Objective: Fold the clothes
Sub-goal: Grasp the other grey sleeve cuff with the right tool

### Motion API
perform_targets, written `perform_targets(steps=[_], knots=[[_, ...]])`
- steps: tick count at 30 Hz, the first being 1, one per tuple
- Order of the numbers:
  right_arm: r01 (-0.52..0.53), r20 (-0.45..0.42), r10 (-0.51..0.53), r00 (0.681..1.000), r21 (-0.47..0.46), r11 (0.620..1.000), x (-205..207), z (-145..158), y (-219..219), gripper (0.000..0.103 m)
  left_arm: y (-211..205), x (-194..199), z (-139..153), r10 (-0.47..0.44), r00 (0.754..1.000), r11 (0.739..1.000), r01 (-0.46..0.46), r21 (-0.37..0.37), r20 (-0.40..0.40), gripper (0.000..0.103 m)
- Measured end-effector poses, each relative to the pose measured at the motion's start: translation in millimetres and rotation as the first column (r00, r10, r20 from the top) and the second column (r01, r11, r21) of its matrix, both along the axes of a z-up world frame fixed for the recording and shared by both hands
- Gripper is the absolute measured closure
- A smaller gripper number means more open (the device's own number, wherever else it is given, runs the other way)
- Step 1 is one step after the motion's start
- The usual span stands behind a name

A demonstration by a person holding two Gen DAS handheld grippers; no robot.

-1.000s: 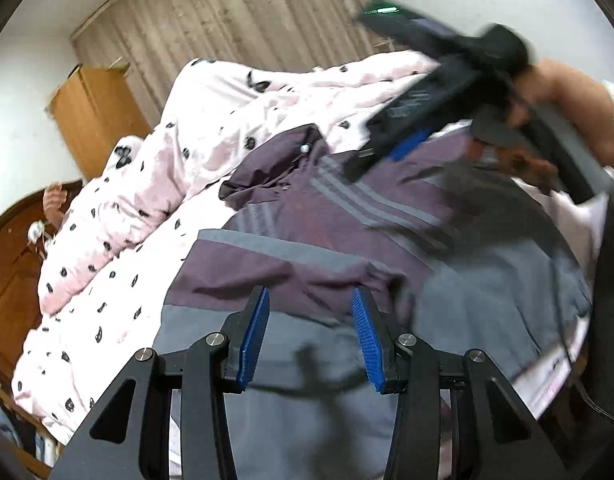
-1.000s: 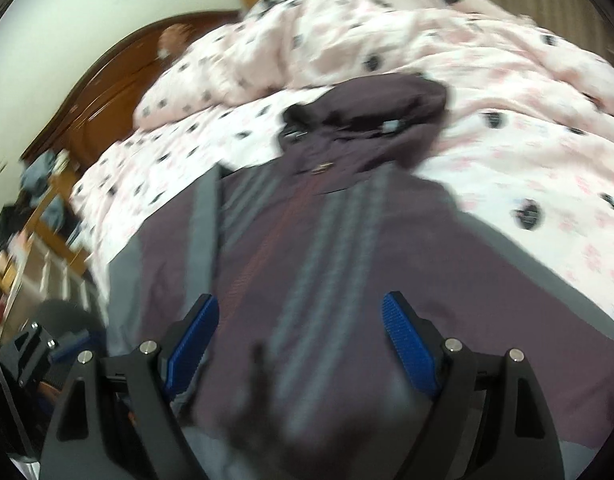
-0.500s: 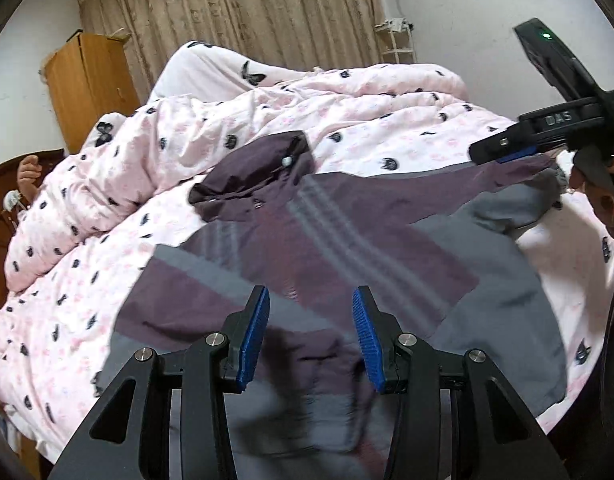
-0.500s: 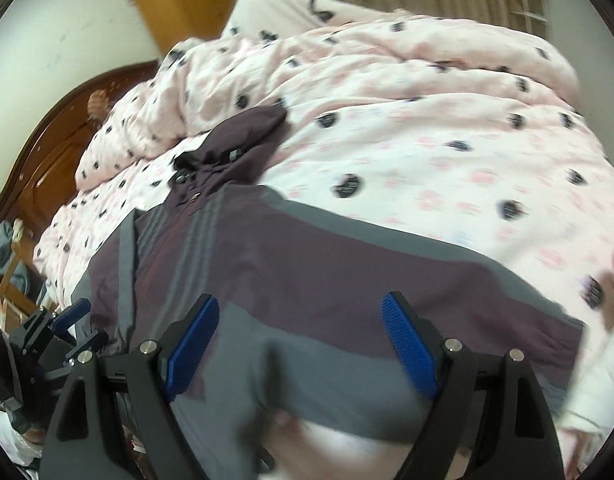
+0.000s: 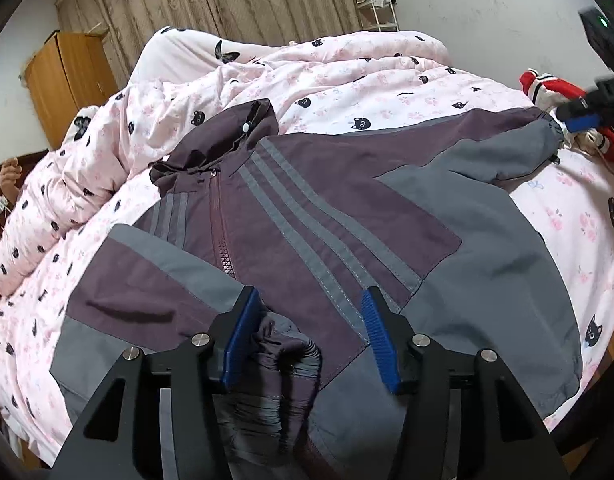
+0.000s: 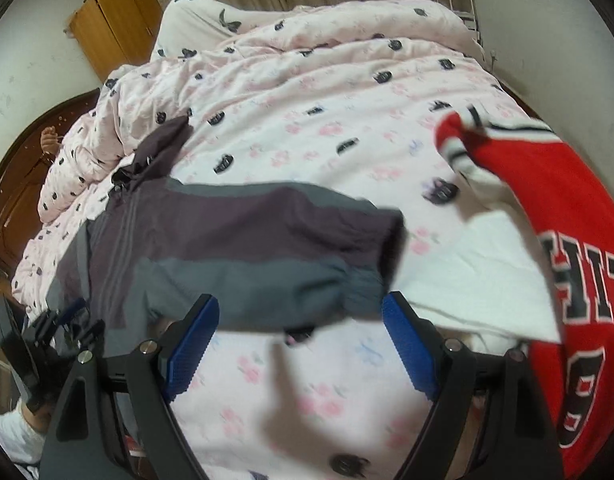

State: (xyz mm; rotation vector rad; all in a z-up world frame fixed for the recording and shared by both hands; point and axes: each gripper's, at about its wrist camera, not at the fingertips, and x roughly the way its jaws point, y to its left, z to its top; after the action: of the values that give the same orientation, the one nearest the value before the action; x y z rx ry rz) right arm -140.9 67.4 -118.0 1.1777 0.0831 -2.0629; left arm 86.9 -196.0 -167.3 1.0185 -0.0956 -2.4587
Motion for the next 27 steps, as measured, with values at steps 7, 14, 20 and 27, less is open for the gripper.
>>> perform_targets(steps=[7,14,20,27], knots=[[0.000,0.047,0.000,0.999,0.011,1.000,-3.5,-13.6,11.1,0.023,-5.8,0.2,-0.4,0.011,1.000,0.999,-0.010,0.043,-0.014,0.053],[0.031,0.158,-0.006,0.987,-0.153,0.988,-15.9,-13.4,21.9,0.032,-5.4,-1.3,-1.1,0.017,1.000,0.999,-0.016,0.045,-0.013,0.053],[0.045,0.297,0.047,0.954,-0.296,0.954,-19.0,-15.2,24.8,0.033,-5.5,-1.6,-1.4,0.018,1.000,0.999,-0.017,0.043,-0.012,0.053],[0.176,0.412,-0.050,0.910,-0.274,0.946,-38.5,-44.6,20.8,0.034,-6.5,-1.3,-1.9,0.014,1.000,0.999,-0.013,0.044,-0.012,0.052]])
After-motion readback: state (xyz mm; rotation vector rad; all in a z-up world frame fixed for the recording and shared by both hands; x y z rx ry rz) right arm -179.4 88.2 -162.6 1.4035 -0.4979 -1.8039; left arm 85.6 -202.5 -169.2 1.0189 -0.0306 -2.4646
